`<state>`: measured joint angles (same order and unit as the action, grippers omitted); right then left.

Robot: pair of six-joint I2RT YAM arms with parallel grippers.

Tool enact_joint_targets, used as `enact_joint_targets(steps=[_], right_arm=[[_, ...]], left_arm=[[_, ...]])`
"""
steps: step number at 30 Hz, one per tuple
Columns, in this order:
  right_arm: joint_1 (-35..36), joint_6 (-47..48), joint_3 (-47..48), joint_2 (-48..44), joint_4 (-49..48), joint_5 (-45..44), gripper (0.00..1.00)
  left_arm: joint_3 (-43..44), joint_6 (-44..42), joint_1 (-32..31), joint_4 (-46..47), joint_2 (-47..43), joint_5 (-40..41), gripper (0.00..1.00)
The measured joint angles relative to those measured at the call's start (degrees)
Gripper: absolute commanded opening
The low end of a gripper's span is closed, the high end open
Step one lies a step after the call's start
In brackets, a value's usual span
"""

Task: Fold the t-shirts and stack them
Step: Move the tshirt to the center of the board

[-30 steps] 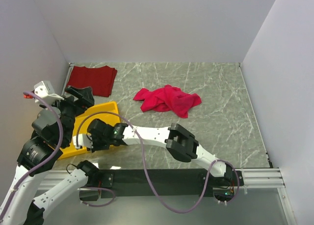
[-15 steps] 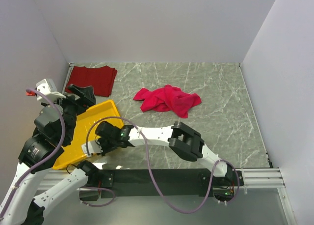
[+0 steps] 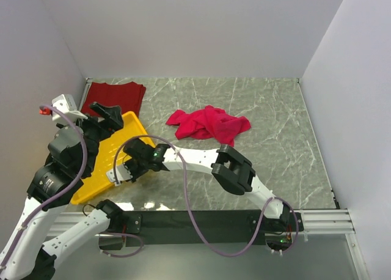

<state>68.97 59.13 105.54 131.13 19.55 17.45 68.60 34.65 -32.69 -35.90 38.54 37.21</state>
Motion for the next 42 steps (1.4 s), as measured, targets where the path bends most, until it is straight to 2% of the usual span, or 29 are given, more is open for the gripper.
enact_joint_targets(steps=[14,21,25,30,42], right_arm=[[-2.08,12.20,6.93,4.44,3.41,6.29,0.00],[-3.13,10.05,8.72,5.35,3.19,5.92,0.00],[-4.04,6.75,1.57,2.19,-2.78,3.32,0.00],[-7.15,1.70,-4.85,-3.02,-3.21,0.63,0.00],[-18.49,-4.96,-6.82,-20.74,-0.96,-6.47,0.00]], left_arm=[[0.00,0.74,0.00,-0.09,-0.83,-0.11,0.91],[0.00,0.74,0.00,-0.09,-0.83,-0.11,0.91],[0.00,0.74,0.00,-0.02,-0.87,-0.07,0.91],[-0.90,0.74,0.00,1.16,-1.57,-0.07,0.91],[-2.97,0.74,0.00,5.49,-2.21,-0.13,0.91]])
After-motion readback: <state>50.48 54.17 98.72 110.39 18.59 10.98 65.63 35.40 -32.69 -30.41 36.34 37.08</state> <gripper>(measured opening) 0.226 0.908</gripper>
